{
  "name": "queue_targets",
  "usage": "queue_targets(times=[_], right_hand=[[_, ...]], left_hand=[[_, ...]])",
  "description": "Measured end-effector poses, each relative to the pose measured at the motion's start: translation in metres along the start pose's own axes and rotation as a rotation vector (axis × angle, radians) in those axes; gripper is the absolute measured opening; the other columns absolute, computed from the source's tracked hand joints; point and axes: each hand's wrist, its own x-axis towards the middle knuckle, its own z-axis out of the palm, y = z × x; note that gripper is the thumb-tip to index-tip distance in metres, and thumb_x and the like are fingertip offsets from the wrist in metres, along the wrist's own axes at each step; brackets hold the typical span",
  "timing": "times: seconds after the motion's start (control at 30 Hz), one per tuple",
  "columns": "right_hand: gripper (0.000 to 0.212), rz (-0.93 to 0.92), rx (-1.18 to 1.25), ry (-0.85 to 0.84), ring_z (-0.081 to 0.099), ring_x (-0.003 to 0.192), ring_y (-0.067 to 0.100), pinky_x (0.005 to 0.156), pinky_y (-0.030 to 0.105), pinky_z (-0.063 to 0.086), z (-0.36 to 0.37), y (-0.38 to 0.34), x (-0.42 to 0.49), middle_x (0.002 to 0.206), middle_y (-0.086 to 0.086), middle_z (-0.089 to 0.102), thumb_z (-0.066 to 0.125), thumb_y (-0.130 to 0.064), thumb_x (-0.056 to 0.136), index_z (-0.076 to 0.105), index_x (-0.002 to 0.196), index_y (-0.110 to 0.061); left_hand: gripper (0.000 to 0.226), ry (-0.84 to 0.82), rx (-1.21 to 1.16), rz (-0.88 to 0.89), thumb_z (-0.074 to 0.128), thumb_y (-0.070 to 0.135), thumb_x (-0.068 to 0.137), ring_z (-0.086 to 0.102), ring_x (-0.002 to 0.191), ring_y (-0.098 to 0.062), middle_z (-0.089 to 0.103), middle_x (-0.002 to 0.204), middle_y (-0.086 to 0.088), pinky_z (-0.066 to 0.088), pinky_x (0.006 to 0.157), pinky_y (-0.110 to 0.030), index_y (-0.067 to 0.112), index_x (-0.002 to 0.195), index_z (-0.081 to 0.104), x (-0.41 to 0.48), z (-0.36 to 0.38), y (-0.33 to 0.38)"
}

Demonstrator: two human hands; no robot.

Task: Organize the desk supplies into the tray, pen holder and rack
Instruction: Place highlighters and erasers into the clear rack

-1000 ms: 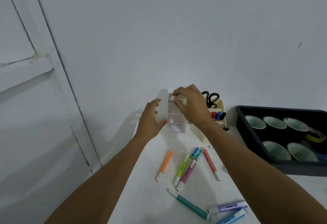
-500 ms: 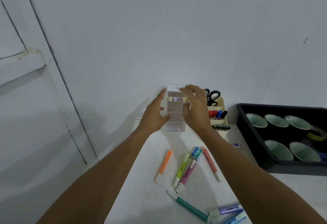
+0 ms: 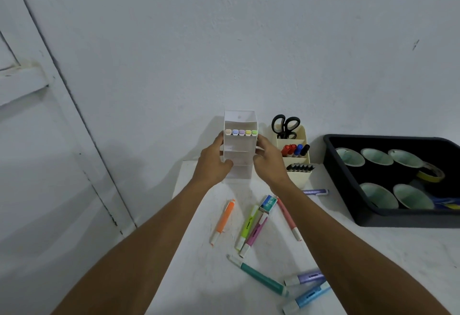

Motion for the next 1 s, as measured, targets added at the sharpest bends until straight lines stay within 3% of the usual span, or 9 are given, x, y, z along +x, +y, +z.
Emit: queue_targets(times=[0.1, 0.2, 0.33, 0.47, 0.6, 0.7, 0.77, 0.9, 1.0], right_hand=[[0.063, 0.007, -0.009, -0.025, 0.053, 0.118, 0.014, 0.089, 0.025, 0.051, -0.002, 0.003, -0.006, 0.131, -0.001, 0.056, 0.042, 0.009, 0.089, 0.043, 0.143, -0.023], [0.063, 0.053, -0.085, -0.039, 0.049, 0.125, 0.017, 0.101, 0.030, 0.045, -0.006, 0.011, -0.017, 0.139, 0.003, 0.050, 0.043, 0.010, 0.091, 0.035, 0.147, -0.018], [0.046, 0.026, -0.235, -0.063, 0.059, 0.106, 0.012, 0.100, 0.029, 0.049, -0.024, 0.034, -0.048, 0.116, 0.003, 0.064, 0.047, 0.009, 0.092, 0.057, 0.130, -0.015], [0.031, 0.083, -0.389, -0.106, 0.060, 0.094, 0.006, 0.085, 0.013, 0.048, -0.049, 0.063, -0.080, 0.103, -0.005, 0.067, 0.053, 0.001, 0.093, 0.066, 0.113, -0.020], [0.027, 0.122, -0.492, -0.071, 0.062, 0.090, 0.008, 0.088, 0.019, 0.050, -0.076, 0.076, -0.095, 0.103, -0.003, 0.070, 0.054, -0.006, 0.094, 0.068, 0.112, -0.020], [0.030, 0.160, -0.555, -0.090, 0.059, 0.089, 0.006, 0.087, 0.015, 0.044, -0.093, 0.079, -0.105, 0.107, -0.001, 0.070, 0.048, -0.005, 0.097, 0.068, 0.115, -0.018], [0.029, 0.171, -0.595, -0.122, 0.058, 0.091, 0.006, 0.088, 0.015, 0.042, -0.101, 0.082, -0.113, 0.111, -0.001, 0.069, 0.049, -0.007, 0.097, 0.068, 0.117, -0.018], [0.026, 0.197, -0.642, -0.159, 0.059, 0.103, 0.012, 0.095, 0.021, 0.044, -0.111, 0.089, -0.122, 0.121, -0.003, 0.066, 0.053, -0.013, 0.097, 0.069, 0.116, -0.021], [0.024, 0.216, -0.673, -0.177, 0.060, 0.106, 0.017, 0.098, 0.026, 0.048, -0.116, 0.093, -0.128, 0.124, -0.002, 0.065, 0.054, -0.016, 0.096, 0.070, 0.113, -0.023]], left_hand=[[0.077, -0.021, 0.014, 0.006, 0.069, 0.009, 0.084, 0.056, 0.120, -0.024, 0.055, 0.136, 0.000, 0.053, 0.095, -0.046, 0.032, 0.147, 0.031, -0.004, 0.000, 0.001], [0.079, 0.004, 0.074, -0.037, 0.071, 0.021, 0.085, 0.049, 0.127, -0.022, 0.044, 0.145, -0.001, 0.050, 0.100, -0.045, 0.025, 0.149, 0.024, -0.015, 0.004, -0.004], [0.050, 0.063, 0.204, -0.038, 0.068, 0.023, 0.087, 0.051, 0.117, -0.019, 0.049, 0.129, -0.001, 0.048, 0.097, -0.031, 0.017, 0.131, 0.045, -0.056, 0.022, -0.025], [0.028, -0.133, 0.473, 0.156, 0.064, 0.033, 0.088, 0.041, 0.119, -0.016, 0.050, 0.123, 0.005, 0.035, 0.100, -0.030, 0.020, 0.113, 0.062, -0.091, 0.043, -0.037], [0.033, -0.271, 0.530, 0.301, 0.063, 0.042, 0.086, 0.034, 0.122, -0.014, 0.047, 0.124, 0.007, 0.033, 0.100, -0.035, 0.024, 0.114, 0.066, -0.105, 0.061, -0.024], [0.039, -0.296, 0.581, 0.264, 0.061, 0.044, 0.088, 0.033, 0.124, -0.016, 0.046, 0.130, 0.005, 0.032, 0.100, -0.032, 0.025, 0.122, 0.063, -0.109, 0.073, -0.015], [0.032, -0.262, 0.578, 0.226, 0.063, 0.041, 0.088, 0.035, 0.123, -0.016, 0.047, 0.130, 0.004, 0.031, 0.098, -0.031, 0.024, 0.115, 0.067, -0.113, 0.078, -0.013], [0.024, -0.205, 0.570, 0.189, 0.067, 0.039, 0.087, 0.036, 0.120, -0.015, 0.049, 0.127, 0.005, 0.030, 0.095, -0.029, 0.022, 0.102, 0.071, -0.117, 0.081, -0.009], [0.027, -0.209, 0.571, 0.151, 0.068, 0.041, 0.086, 0.037, 0.120, -0.015, 0.049, 0.127, 0.005, 0.031, 0.096, -0.029, 0.023, 0.105, 0.071, -0.117, 0.082, -0.006]])
